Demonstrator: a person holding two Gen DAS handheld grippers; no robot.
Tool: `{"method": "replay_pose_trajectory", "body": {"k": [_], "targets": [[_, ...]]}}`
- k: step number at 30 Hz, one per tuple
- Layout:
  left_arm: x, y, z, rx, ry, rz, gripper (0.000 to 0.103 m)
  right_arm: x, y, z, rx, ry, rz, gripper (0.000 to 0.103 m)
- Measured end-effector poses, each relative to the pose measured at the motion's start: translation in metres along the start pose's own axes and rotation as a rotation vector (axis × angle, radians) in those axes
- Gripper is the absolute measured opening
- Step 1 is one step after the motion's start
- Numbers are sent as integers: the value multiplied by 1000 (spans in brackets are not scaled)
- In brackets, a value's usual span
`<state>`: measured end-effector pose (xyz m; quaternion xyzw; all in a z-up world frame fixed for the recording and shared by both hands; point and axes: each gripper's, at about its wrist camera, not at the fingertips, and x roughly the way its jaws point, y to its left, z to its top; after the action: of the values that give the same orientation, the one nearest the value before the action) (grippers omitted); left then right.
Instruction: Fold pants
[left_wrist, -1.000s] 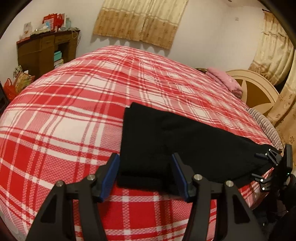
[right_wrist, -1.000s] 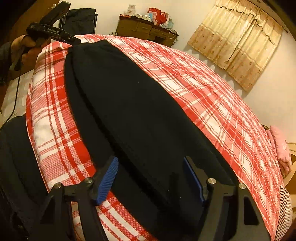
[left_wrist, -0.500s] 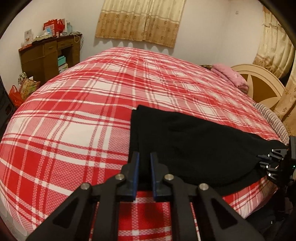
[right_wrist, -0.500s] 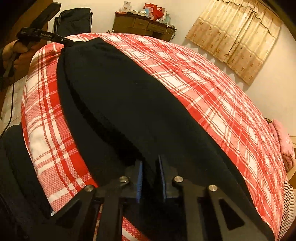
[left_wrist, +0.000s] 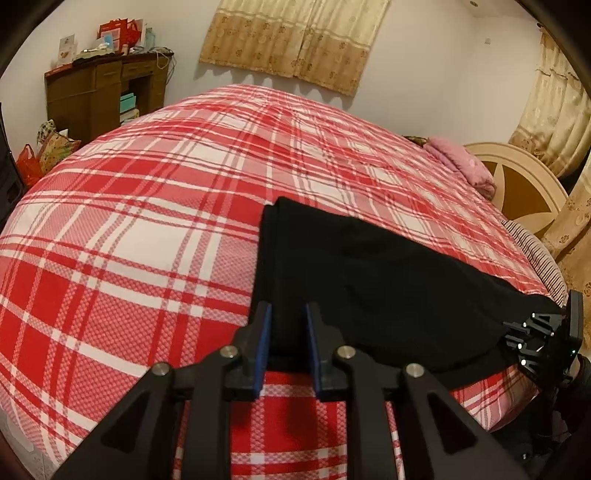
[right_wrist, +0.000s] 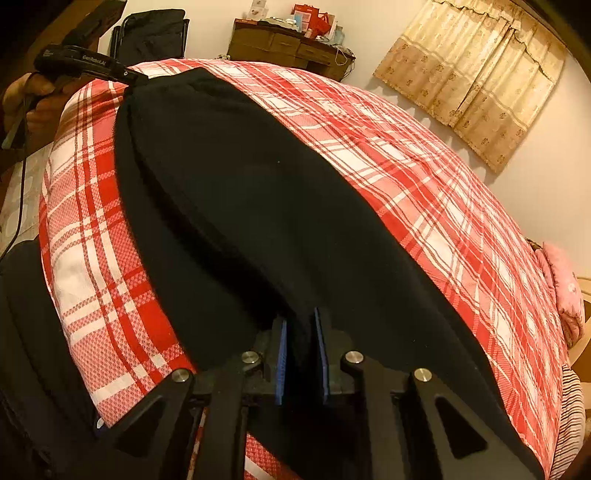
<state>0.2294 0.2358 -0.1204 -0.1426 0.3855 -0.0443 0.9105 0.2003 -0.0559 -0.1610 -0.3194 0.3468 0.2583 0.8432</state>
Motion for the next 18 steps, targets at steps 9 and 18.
{"method": "replay_pose_trajectory", "body": {"k": [9,18], "targets": [[-13,13,7,-72,-34,-57,6,-5,-7,6,59,-8,18,5],[-36,19,13,-98,-67,-139,6,-40,-11,12,85,-50,34,4]]}}
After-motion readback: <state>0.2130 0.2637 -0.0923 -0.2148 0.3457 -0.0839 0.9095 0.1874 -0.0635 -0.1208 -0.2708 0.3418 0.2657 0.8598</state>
